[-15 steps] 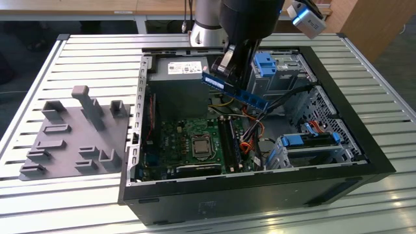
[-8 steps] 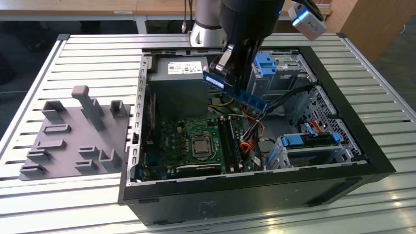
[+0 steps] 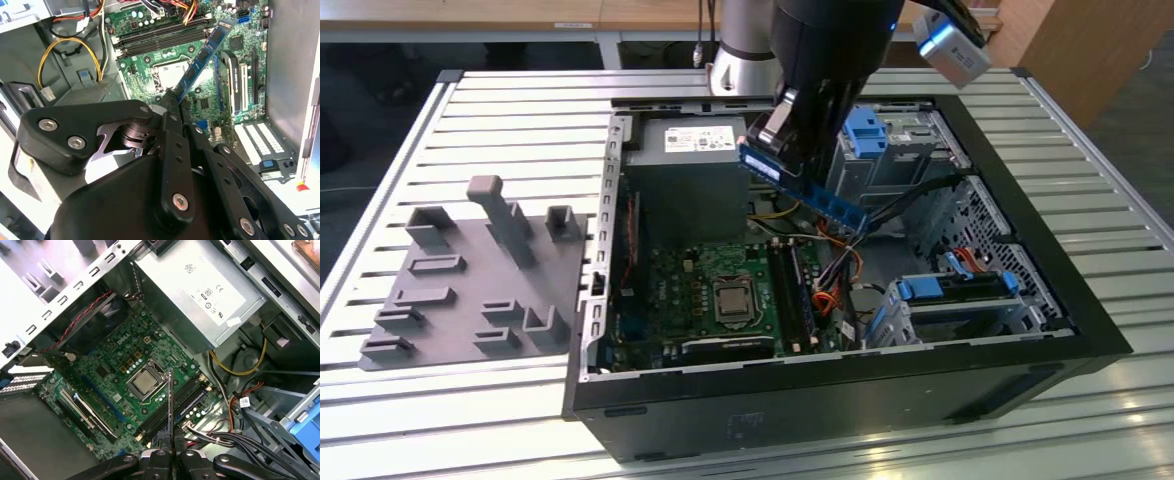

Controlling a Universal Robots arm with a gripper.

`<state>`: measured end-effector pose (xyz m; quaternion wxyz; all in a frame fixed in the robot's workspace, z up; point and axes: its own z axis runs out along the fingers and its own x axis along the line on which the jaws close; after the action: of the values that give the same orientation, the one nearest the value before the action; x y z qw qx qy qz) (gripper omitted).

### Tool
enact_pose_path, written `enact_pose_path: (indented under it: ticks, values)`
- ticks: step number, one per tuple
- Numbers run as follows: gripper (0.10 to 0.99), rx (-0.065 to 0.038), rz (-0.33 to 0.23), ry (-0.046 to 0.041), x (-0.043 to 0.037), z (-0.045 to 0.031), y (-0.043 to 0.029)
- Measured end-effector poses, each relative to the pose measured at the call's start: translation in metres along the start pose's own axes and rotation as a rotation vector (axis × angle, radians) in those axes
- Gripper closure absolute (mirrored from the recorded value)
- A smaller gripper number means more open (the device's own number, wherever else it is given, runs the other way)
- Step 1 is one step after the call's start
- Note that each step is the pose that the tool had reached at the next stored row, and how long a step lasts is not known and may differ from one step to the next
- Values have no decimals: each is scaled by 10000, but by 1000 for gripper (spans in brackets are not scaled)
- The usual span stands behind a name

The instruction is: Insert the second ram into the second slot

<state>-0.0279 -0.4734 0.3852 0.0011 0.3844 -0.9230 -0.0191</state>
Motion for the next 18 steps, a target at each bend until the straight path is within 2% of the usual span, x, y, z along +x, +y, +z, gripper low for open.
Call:
enact_pose_path:
  ticks: [18]
  values:
    - [949,19,1076,-33,0,2,0]
